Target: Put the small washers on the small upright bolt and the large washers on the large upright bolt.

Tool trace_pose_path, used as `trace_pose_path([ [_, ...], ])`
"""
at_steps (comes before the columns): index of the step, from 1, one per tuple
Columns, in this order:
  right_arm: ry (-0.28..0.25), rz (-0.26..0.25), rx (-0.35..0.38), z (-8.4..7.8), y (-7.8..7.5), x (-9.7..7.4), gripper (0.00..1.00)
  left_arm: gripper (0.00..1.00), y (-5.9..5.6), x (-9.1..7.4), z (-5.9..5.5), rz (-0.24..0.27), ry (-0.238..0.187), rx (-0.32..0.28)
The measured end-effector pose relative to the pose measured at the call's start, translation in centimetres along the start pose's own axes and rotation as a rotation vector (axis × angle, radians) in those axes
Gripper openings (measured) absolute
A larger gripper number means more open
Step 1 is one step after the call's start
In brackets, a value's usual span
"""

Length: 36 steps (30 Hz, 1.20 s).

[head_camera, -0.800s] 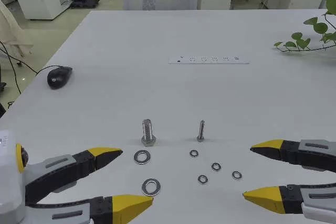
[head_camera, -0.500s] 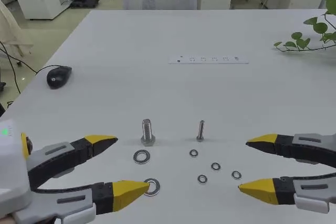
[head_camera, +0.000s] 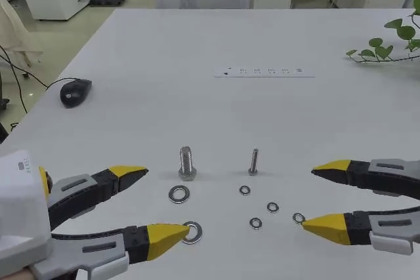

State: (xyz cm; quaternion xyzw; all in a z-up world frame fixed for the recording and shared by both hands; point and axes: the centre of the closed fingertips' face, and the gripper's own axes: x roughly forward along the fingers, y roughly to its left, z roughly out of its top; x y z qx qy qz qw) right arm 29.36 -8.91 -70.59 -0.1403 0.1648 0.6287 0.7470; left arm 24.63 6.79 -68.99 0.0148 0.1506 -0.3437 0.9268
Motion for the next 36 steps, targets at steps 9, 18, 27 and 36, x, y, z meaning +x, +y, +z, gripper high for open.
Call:
trace_pose_path([
  [9, 0.029, 0.008, -0.012, -0.1, -0.4, -0.3, 0.54, 0.62, -0.1, -0.1, 0.3, 0.002, -0.014, -0.012],
  [18, 0.06, 0.029, -0.031, -0.2, -0.6, -0.2, 0.54, 0.62, -0.1, -0.3, 0.9, 0.004, -0.043, -0.019],
  [27, 0.134, 0.06, -0.053, -1.1, -1.1, 0.4, 0.53, 0.62, -0.2, -0.1, 0.4, -0.005, -0.045, -0.03],
  [36, 0.205, 0.103, -0.101, -1.4, -1.8, 1.0, 0.51, 0.62, -0.1, 0.1, 0.3, -0.011, -0.047, -0.043],
])
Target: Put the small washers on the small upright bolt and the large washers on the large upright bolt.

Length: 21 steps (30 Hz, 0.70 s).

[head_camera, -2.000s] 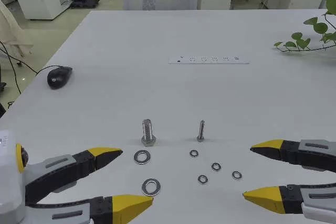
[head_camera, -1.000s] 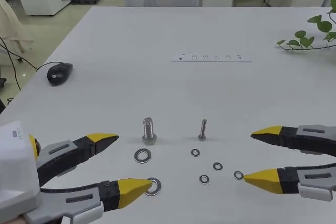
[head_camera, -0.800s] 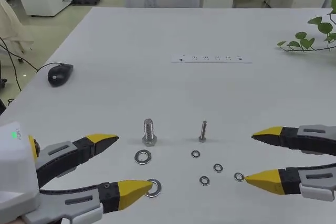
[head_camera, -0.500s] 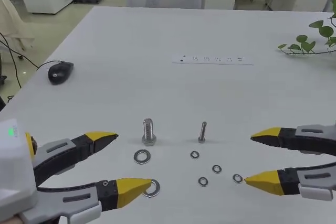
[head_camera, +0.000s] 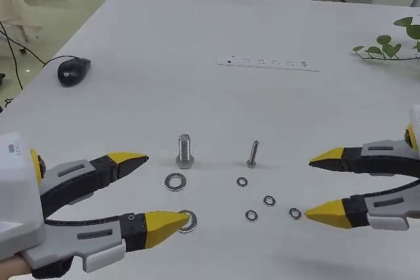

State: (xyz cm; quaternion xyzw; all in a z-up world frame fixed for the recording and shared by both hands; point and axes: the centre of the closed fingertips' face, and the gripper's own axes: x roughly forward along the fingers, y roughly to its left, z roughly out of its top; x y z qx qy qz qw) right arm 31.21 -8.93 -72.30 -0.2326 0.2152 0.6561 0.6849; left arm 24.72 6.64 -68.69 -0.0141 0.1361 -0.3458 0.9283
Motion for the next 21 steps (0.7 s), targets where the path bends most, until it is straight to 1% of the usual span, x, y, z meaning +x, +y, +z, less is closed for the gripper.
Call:
trace_pose_path([
  [3, 0.031, 0.015, -0.016, -0.2, -0.3, 0.4, 0.51, 0.62, 0.3, 0.0, 0.0, 0.007, -0.002, 0.004],
  [4, 0.048, 0.026, -0.028, -0.4, -0.3, 0.5, 0.51, 0.62, 0.4, 0.0, 0.0, 0.006, -0.001, 0.002],
  [11, 0.134, 0.079, -0.058, -1.8, -0.3, 1.4, 0.49, 0.61, 0.4, 0.1, -0.1, 0.0, -0.007, -0.004],
  [14, 0.144, 0.093, -0.063, -1.8, -0.3, 1.7, 0.49, 0.61, 0.4, 0.2, -0.2, -0.003, -0.006, -0.007],
  [15, 0.159, 0.096, -0.065, -2.0, -0.3, 1.8, 0.49, 0.62, 0.4, 0.3, -0.2, -0.004, -0.007, -0.013],
  [16, 0.158, 0.101, -0.069, -1.9, -0.3, 1.9, 0.49, 0.62, 0.4, 0.3, -0.3, -0.003, -0.007, -0.015],
  [21, 0.198, 0.128, -0.091, -2.4, -0.4, 2.4, 0.48, 0.61, 0.5, 0.3, -0.4, -0.005, -0.002, -0.013],
])
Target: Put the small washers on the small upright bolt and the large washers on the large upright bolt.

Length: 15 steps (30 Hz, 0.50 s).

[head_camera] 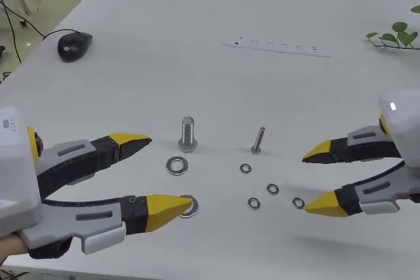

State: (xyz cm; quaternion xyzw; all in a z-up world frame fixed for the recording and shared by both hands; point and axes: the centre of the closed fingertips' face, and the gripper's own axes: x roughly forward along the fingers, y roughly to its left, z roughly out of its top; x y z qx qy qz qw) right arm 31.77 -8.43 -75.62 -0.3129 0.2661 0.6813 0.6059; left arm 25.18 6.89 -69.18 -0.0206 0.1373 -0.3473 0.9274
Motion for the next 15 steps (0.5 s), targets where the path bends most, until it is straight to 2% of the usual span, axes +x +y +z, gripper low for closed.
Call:
trace_pose_path([
  [6, 0.076, 0.031, -0.028, -1.1, -0.1, 0.7, 0.47, 0.62, 0.0, 0.0, 0.0, -0.008, 0.009, 0.012],
  [11, 0.166, 0.073, -0.067, -2.6, 0.3, 1.5, 0.45, 0.62, 0.1, 0.0, 0.1, -0.008, 0.008, 0.014],
  [15, 0.211, 0.087, -0.085, -3.6, 0.3, 1.9, 0.45, 0.62, 0.0, -0.1, -0.2, -0.01, 0.016, 0.015],
])
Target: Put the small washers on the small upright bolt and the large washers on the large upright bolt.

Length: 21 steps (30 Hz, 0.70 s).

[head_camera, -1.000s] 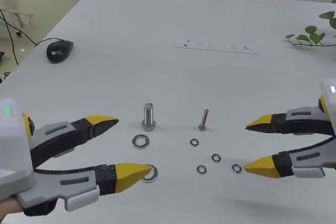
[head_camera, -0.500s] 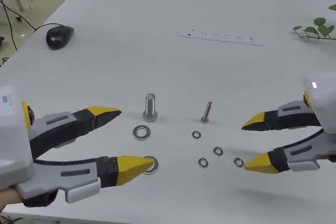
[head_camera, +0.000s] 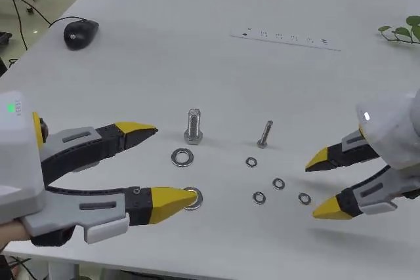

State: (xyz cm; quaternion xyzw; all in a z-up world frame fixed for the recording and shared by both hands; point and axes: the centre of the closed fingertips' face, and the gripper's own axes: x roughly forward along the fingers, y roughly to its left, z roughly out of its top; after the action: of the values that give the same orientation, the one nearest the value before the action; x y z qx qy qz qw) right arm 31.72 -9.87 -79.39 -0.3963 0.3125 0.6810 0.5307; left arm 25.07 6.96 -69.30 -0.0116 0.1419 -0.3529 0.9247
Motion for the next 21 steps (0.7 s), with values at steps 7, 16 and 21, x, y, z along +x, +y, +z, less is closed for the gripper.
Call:
trace_pose_path([
  [7, 0.079, 0.028, -0.04, -1.1, 0.0, 1.0, 0.42, 0.63, -0.2, 0.0, 0.0, -0.004, 0.002, 0.001],
  [16, 0.173, 0.047, -0.086, -2.3, -0.6, 1.7, 0.41, 0.62, -0.4, 0.2, 0.0, -0.011, 0.014, 0.011],
  [21, 0.196, 0.044, -0.103, -2.3, -0.7, 1.9, 0.38, 0.62, -0.1, 0.2, 0.2, -0.01, 0.01, 0.016],
])
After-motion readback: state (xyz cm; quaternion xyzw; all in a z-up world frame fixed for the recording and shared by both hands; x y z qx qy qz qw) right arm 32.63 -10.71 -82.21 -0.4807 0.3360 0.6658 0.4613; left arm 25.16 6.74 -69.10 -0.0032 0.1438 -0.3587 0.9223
